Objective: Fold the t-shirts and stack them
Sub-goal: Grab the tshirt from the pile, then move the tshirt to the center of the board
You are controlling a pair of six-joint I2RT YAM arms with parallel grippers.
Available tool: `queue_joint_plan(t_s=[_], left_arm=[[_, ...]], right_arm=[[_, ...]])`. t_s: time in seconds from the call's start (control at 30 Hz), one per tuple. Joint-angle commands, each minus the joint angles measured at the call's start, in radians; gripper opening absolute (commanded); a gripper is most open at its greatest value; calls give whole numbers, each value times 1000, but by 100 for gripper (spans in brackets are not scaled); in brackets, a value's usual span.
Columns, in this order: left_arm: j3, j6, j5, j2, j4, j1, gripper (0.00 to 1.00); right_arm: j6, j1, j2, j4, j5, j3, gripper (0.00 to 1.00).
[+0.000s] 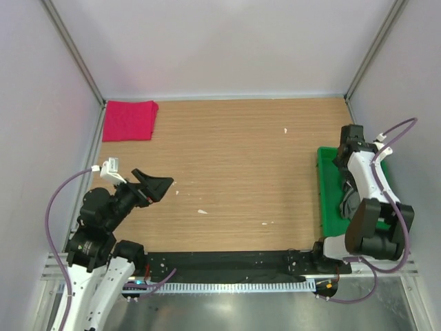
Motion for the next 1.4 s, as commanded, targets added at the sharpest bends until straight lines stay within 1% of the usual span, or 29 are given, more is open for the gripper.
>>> queue_joint_plan(t_s=[0.0, 0.03, 0.07, 0.13, 0.27, 0.33, 0.37, 0.4, 0.43, 0.47, 0.5, 0.53, 0.6, 0.63, 0.73, 0.77, 0.83, 0.87, 0.97, 1.0, 1.07, 1.1, 1.13, 1.2, 1.23, 1.27, 1.3, 1.33, 1.37], left_arm=[[60, 176, 154, -6, -7, -7, 100], [64, 227, 243, 2, -3, -8, 100], [71, 241, 291, 11, 2, -7, 100], [89, 256, 369, 50, 5, -7, 100], [100, 238, 408, 92, 16, -7, 100], [88, 220, 409, 91, 43, -7, 99], [87, 201, 414, 100, 49, -7, 98], [87, 192, 418, 107, 54, -7, 96], [86, 184, 425, 114, 66, -7, 95], [86, 171, 434, 123, 72, -7, 93], [86, 160, 437, 132, 79, -7, 91], [84, 152, 437, 135, 88, -7, 90], [80, 131, 434, 144, 91, -7, 86], [78, 125, 429, 146, 88, -7, 85], [68, 91, 391, 153, 79, -7, 83], [63, 80, 383, 158, 80, -7, 83], [60, 51, 382, 176, 91, -7, 84], [58, 42, 380, 181, 92, -7, 84], [54, 14, 365, 198, 85, -7, 83], [46, 7, 365, 203, 88, -7, 83], [40, -9, 356, 218, 92, -7, 83], [38, -10, 350, 226, 89, -7, 82], [41, -13, 343, 232, 85, -7, 82], [54, -6, 299, 253, 44, -7, 83], [70, 0, 270, 261, 25, -7, 84], [80, 14, 239, 273, 2, -7, 85], [87, 19, 184, 281, -32, -7, 89], [90, 19, 161, 288, -43, -7, 91], [89, 14, 130, 311, -47, -7, 93]], right_arm=[[-21, -91, 76, 96, 68, -41, 89], [-75, -106, 85, 152, 36, -59, 89], [-97, -140, 106, 245, -7, -100, 89], [-53, -165, 140, 243, 17, -108, 89], [-48, -212, 217, 282, 16, -127, 87], [-51, -232, 251, 310, 19, -132, 74], [-58, -237, 260, 306, 10, -118, 63], [-62, -238, 262, 293, 10, -104, 37], [-67, -238, 258, 280, 10, -86, 23], [-67, -238, 251, 232, 42, -43, 17], [-64, -237, 240, 200, 68, -20, 5], [-65, -234, 219, 166, 100, 11, 1], [-73, -225, 193, 57, 161, 140, 2], [-79, -214, 174, 33, 165, 234, 2], [-82, -133, 85, -53, 160, 371, 2], [-87, -54, 46, -94, 165, 457, 1], [-81, 26, 15, -142, 159, 554, 2], [-68, 116, -14, -194, 146, 574, 2], [5, 269, -71, -266, 39, 574, 1], [36, 394, -108, -283, 12, 562, 1], [120, 520, -148, -267, -93, 469, 1], [145, 659, -175, -244, -139, 427, 2], [157, 727, -183, -210, -242, 339, 2], [174, 881, -176, -59, -341, 255, 13], [151, 991, -153, 18, -434, 179, 21], [118, 1031, -137, 178, -602, 148, 35], [54, 1054, -115, 204, -643, 140, 45], [9, 1059, -75, 180, -650, 181, 52], [-86, 1032, -61, 92, -583, 241, 65]])
